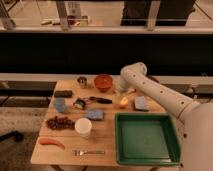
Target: Stack bowls on top of each other
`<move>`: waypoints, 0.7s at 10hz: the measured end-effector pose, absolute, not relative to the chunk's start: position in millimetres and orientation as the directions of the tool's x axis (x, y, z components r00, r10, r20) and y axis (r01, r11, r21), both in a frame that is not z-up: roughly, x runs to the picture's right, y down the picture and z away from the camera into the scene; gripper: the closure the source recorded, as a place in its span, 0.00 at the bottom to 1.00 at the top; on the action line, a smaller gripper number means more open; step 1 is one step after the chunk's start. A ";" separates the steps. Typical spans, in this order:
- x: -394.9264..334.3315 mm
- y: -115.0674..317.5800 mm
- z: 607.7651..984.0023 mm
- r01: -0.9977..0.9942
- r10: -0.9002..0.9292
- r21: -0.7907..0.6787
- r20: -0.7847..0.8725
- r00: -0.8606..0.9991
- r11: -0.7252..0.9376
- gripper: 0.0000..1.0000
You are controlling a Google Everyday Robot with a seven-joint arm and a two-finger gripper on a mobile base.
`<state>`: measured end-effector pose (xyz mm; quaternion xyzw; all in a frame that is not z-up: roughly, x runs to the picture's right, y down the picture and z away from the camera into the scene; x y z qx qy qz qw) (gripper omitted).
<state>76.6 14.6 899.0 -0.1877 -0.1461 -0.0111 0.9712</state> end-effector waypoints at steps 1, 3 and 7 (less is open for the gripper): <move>81.0 14.0 903.1 0.064 0.045 -0.365 0.281 0.959 0.929 0.20; 89.2 13.2 907.9 0.063 0.047 -0.366 0.283 0.958 0.929 0.20; 57.5 -1.5 902.6 0.105 0.009 -0.338 0.321 0.947 0.935 0.20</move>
